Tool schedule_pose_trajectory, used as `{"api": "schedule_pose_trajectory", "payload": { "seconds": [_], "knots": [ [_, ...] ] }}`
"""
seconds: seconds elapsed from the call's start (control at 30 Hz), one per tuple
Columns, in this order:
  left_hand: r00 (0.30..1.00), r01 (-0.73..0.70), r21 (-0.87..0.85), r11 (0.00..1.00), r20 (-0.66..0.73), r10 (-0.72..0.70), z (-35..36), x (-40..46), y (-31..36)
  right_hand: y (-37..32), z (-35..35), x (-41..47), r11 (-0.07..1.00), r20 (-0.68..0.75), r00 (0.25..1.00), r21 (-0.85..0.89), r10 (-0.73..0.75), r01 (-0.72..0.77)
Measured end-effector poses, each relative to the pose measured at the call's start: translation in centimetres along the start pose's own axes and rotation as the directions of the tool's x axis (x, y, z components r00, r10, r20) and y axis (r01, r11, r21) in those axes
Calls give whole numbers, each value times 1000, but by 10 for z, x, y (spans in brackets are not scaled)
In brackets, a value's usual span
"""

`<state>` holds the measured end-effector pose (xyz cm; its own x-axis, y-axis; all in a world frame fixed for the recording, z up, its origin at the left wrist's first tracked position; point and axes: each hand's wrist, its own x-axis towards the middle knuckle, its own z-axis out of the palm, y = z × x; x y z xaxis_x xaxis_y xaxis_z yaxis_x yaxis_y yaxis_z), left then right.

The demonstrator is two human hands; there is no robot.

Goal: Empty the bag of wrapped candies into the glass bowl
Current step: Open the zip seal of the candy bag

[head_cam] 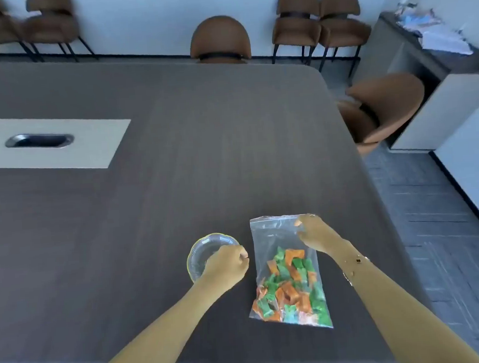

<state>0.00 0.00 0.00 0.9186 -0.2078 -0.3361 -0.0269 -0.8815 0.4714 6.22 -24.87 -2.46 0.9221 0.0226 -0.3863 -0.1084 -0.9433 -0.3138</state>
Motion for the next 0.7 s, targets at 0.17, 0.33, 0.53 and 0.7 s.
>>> {"api": "schedule_pose_trajectory", "payload": {
  "seconds": [0.17,0.33,0.53,0.7],
  "knots": [
    [998,-10,57,998,56,6,32,24,13,5,0,61,992,-20,996,-90,-86,83],
    [998,35,53,998,58,-38,49,40,22,17,20,86,968,33,990,-205,-139,143],
    [995,92,7,996,28,-92,50,55,42,27,23,68,929,-129,936,-229,-326,292],
    [993,107,-141,984,-34,-113,40,61,68,29,14,35,887,-170,880,-223,-444,404]
  ]
}}
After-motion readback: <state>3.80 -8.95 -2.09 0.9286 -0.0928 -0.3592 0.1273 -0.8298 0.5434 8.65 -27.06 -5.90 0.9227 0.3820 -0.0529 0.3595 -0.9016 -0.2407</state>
